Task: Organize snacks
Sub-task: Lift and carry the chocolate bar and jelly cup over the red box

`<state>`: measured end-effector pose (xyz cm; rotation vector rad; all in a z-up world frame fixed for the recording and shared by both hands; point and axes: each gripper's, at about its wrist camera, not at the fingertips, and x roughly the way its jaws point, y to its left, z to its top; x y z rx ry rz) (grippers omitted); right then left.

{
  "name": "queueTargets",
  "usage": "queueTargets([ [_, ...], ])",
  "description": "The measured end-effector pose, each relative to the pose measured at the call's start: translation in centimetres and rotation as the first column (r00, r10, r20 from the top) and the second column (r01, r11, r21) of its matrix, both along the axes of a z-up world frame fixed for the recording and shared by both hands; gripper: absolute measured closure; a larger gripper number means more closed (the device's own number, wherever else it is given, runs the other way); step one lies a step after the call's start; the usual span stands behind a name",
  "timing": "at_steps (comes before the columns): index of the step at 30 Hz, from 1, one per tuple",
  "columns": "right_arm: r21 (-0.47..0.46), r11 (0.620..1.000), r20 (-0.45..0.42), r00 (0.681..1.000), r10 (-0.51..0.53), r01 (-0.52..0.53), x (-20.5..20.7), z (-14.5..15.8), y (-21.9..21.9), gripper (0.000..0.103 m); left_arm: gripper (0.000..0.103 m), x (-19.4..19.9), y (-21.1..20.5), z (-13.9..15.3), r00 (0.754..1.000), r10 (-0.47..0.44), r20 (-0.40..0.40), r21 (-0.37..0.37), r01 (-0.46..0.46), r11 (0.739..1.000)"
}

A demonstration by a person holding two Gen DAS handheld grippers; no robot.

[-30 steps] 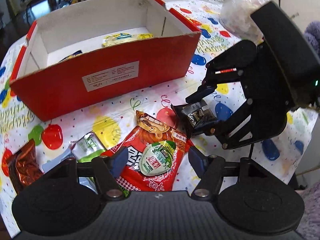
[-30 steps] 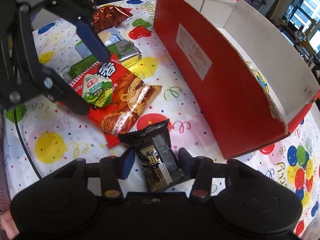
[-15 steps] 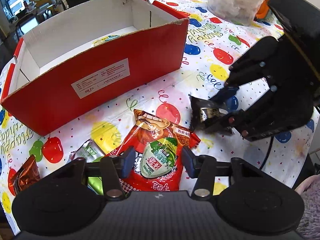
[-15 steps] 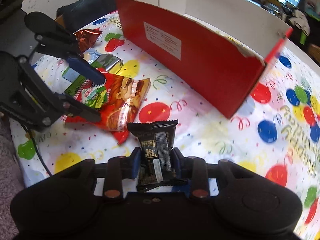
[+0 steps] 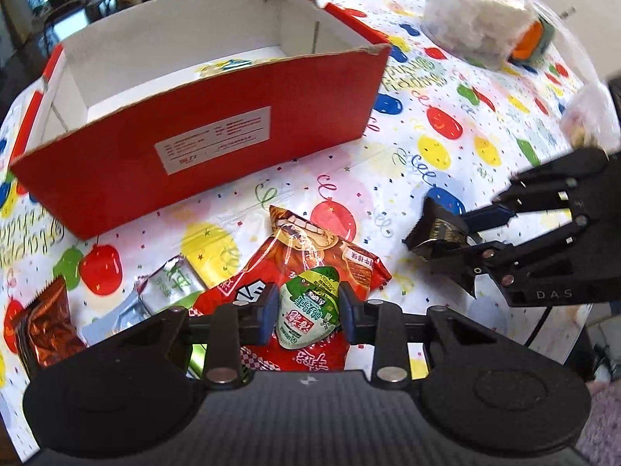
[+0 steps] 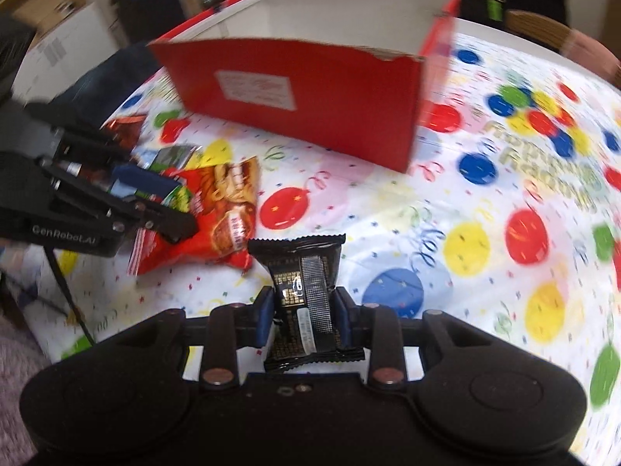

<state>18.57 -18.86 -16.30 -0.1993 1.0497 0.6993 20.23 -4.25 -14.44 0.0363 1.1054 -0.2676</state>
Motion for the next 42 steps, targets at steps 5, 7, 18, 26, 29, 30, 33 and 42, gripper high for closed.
queueTargets([
  [5, 0.025, 0.996, -0.003, 0.996, -0.09, 0.09, -0.8, 0.6, -0.3, 0.073, 0.071, -0.2, 0.8, 0.1, 0.999, 0.05, -0.021, -0.031, -0.05, 0.998],
  [7, 0.029, 0.994, 0.002, 0.994, -0.108, 0.108, -1.2, 1.0, -0.1, 0.073, 0.071, -0.5, 1.2, 0.1, 0.998, 0.066, -0.026, -0.031, -0.067, 0.997],
  [18, 0.057, 0.983, 0.047, 0.983, -0.178, 0.176, -3.3, 3.4, 0.5, 0.073, 0.071, -2.1, 3.2, 1.8, 0.988, 0.151, -0.024, -0.076, -0.152, 0.985],
  [26, 0.089, 0.98, 0.092, 0.978, -0.185, 0.177, -4.4, 5.9, 1.2, 0.073, 0.071, -3.2, 3.9, 4.7, 0.983, 0.18, 0.043, -0.085, -0.176, 0.981],
  [29, 0.1, 0.979, 0.115, 0.976, -0.187, 0.175, -4.4, 6.9, 1.7, 0.073, 0.071, -3.4, 4.1, 5.9, 0.978, 0.193, 0.081, -0.069, -0.188, 0.98],
  [30, 0.104, 0.979, 0.123, 0.975, -0.186, 0.173, -4.4, 7.3, 1.9, 0.073, 0.071, -3.4, 4.2, 6.3, 0.976, 0.197, 0.092, -0.066, -0.192, 0.979],
  [33, 0.114, 0.98, 0.151, 0.972, -0.178, 0.162, -4.0, 8.4, 2.5, 0.073, 0.071, -3.3, 4.5, 7.4, 0.971, 0.208, 0.117, -0.072, -0.201, 0.977],
  [42, 0.152, 0.977, 0.231, 0.956, -0.181, 0.148, -1.4, 11.5, 3.8, 0.073, 0.071, -1.6, 5.6, 10.4, 0.949, 0.249, 0.191, -0.065, -0.241, 0.968],
])
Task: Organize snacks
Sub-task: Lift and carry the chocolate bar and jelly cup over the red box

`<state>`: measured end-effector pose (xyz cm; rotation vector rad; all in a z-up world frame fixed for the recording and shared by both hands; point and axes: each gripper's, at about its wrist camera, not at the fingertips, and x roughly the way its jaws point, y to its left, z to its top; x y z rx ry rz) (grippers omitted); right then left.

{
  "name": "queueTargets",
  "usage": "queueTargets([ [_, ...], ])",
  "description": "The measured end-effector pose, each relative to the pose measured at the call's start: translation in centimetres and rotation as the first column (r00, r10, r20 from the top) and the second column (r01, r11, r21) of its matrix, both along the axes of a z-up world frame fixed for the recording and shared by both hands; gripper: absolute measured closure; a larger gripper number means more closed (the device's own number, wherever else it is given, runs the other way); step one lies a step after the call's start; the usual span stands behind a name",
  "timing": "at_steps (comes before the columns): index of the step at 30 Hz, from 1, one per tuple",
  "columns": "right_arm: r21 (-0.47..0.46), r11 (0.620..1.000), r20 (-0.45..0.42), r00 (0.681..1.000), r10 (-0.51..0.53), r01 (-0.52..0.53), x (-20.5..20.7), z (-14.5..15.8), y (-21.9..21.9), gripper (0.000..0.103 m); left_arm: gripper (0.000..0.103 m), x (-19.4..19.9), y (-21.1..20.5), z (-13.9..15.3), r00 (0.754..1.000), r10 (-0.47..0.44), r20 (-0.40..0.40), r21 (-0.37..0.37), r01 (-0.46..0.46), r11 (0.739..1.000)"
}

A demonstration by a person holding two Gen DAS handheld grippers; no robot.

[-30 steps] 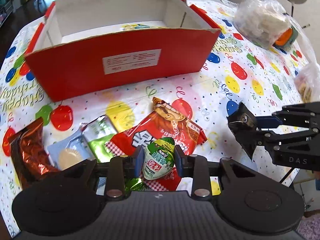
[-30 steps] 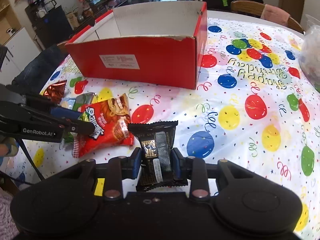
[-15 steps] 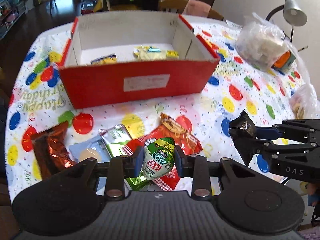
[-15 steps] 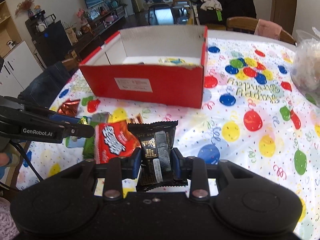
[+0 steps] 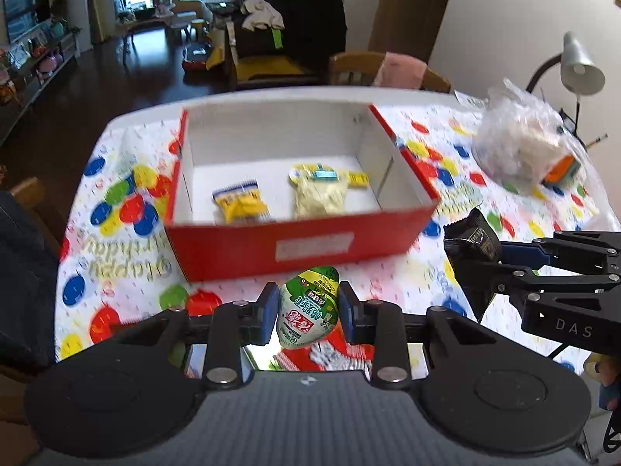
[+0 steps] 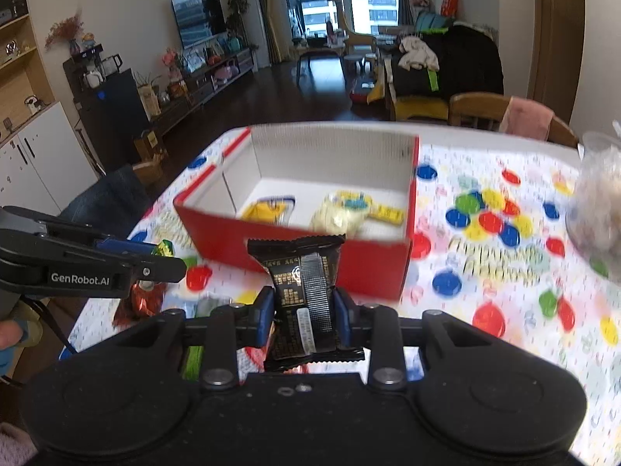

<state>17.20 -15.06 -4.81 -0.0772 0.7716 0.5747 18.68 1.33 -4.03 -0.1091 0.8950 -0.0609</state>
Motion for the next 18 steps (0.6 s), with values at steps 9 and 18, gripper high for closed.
queueTargets([
  [9, 0.001, 1.0, 0.051, 0.999, -0.008, 0.008, 4.1, 1.5, 1.2, 0.073, 0.071, 3.4, 0.5, 2.2, 0.998, 0.029, 0.057, 0.049, -0.032, 0.998],
  [18, -0.012, 1.0, 0.037, 0.999, -0.005, 0.006, 8.9, 1.0, 2.6, 0.073, 0.071, 8.2, 1.3, 2.3, 0.997, 0.063, 0.053, 0.102, -0.068, 0.992],
])
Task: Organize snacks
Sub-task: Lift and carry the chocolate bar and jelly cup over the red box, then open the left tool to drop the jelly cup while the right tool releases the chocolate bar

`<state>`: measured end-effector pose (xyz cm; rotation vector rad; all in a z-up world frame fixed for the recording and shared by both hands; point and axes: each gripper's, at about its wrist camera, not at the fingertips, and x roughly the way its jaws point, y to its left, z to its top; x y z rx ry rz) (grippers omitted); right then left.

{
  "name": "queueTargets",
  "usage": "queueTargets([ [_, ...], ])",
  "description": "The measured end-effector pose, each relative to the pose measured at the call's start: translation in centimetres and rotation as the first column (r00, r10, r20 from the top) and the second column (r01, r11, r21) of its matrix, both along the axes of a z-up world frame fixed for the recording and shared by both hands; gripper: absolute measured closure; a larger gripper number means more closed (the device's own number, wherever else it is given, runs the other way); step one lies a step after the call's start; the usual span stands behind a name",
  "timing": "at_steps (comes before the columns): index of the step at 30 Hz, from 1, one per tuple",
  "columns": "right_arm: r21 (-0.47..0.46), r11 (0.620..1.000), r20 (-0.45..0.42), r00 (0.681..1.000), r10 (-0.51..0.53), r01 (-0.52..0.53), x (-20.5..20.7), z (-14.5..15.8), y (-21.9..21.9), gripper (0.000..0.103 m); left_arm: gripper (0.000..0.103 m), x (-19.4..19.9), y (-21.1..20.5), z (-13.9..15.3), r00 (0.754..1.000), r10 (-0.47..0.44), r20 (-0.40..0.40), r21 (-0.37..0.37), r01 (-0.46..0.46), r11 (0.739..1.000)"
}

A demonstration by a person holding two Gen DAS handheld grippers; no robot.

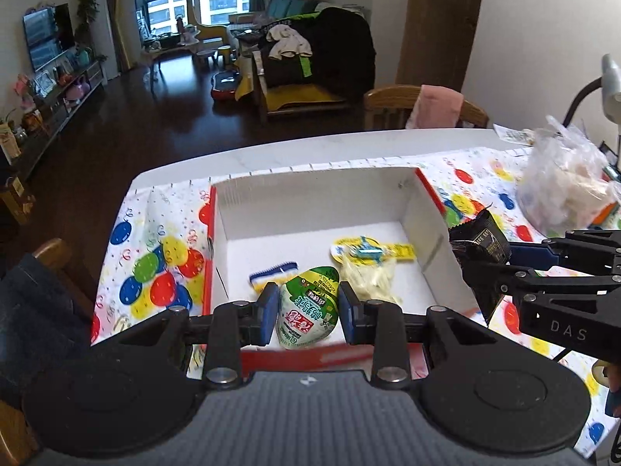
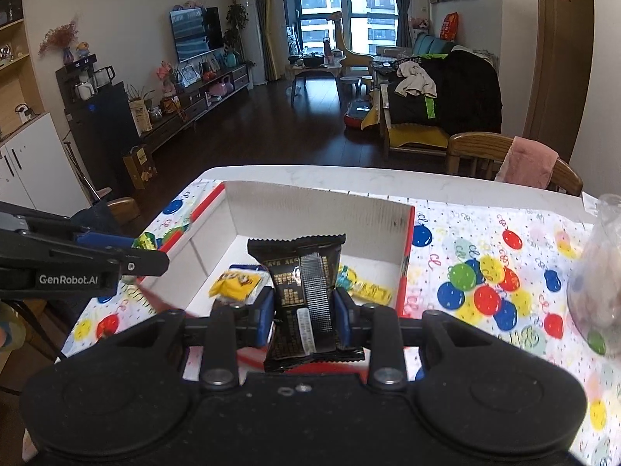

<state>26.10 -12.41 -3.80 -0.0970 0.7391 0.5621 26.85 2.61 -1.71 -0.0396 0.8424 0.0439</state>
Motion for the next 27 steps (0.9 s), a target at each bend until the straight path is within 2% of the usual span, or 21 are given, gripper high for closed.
queueTargets([
  [9, -0.027, 1.0, -0.073, 0.997, 0.008, -0.009, 5.3, -1.6, 1.5, 0.073, 0.071, 5.4, 1.2, -1.5, 0.997, 0.032, -0.063, 0.017, -0.031, 0.999],
  [16, -0.072, 0.997, -0.11, 0.994, 0.016, -0.024, 8.8, -3.5, 2.9, 0.073, 0.071, 9.4, 2.2, -3.7, 0.986, 0.054, -0.157, 0.003, -0.054, 0.999],
  [21, -0.104, 0.993, -0.153, 0.987, 0.041, -0.058, 10.9, -4.8, 4.5, 0.073, 0.071, 11.8, 2.5, -5.4, 0.97, 0.063, -0.233, -0.003, -0.066, 0.998],
  [27, -0.141, 0.986, -0.211, 0.976, 0.054, -0.085, 13.1, -6.6, 5.9, 0.073, 0.071, 14.0, 3.0, -7.5, 0.94, 0.07, -0.334, -0.015, -0.08, 0.997],
])
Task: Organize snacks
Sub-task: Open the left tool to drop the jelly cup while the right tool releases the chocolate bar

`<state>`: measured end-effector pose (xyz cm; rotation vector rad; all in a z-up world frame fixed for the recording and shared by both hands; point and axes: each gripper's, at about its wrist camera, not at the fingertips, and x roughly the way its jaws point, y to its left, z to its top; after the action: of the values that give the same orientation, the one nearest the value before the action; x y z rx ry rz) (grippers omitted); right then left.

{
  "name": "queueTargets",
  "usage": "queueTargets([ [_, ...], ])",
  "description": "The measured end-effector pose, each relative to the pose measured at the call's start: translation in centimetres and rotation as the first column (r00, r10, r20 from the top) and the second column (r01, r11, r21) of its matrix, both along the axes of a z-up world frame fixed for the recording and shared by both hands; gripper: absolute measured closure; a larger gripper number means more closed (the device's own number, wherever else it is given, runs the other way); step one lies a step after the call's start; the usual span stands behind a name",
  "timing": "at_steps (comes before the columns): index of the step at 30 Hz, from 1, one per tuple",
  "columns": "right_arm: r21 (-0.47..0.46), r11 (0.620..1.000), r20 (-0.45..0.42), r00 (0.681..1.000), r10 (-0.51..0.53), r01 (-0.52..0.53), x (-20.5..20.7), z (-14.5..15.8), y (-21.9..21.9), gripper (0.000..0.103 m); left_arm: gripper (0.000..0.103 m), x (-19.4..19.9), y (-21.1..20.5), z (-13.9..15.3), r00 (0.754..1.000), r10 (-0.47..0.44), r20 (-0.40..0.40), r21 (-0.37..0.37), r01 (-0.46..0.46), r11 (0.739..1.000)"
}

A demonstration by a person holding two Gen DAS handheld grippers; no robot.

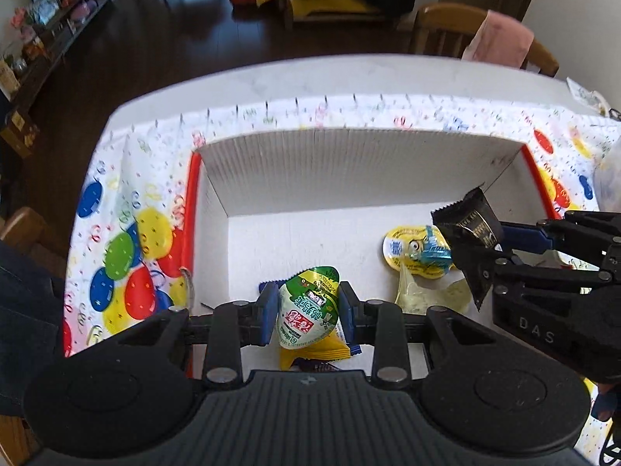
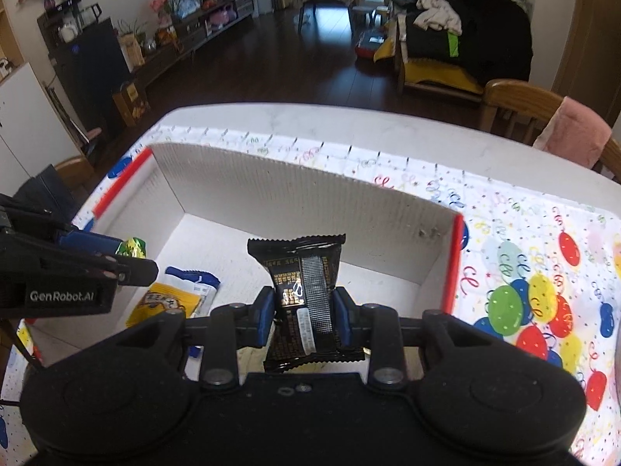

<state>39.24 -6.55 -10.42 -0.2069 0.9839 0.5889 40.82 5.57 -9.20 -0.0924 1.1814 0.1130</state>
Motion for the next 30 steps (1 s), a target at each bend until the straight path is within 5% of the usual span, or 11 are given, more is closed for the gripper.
queueTargets([
  [12, -0.07, 0.997, -0.085, 0.996, 0.018, -0.024, 1.3, -2.9, 1.3, 0.072, 0.071, 2.2, 0.4, -2.7, 0.99, -0.005, -0.139, 0.007, 0.006, 1.0],
  [30, -0.048, 0.999, -0.081, 0.997, 0.019, -0.022, 1.0, -2.1, 1.2, 0.062, 0.064, 2.1, 0.1, -2.6, 0.991, -0.017, -0.135, -0.002, 0.017, 1.0],
])
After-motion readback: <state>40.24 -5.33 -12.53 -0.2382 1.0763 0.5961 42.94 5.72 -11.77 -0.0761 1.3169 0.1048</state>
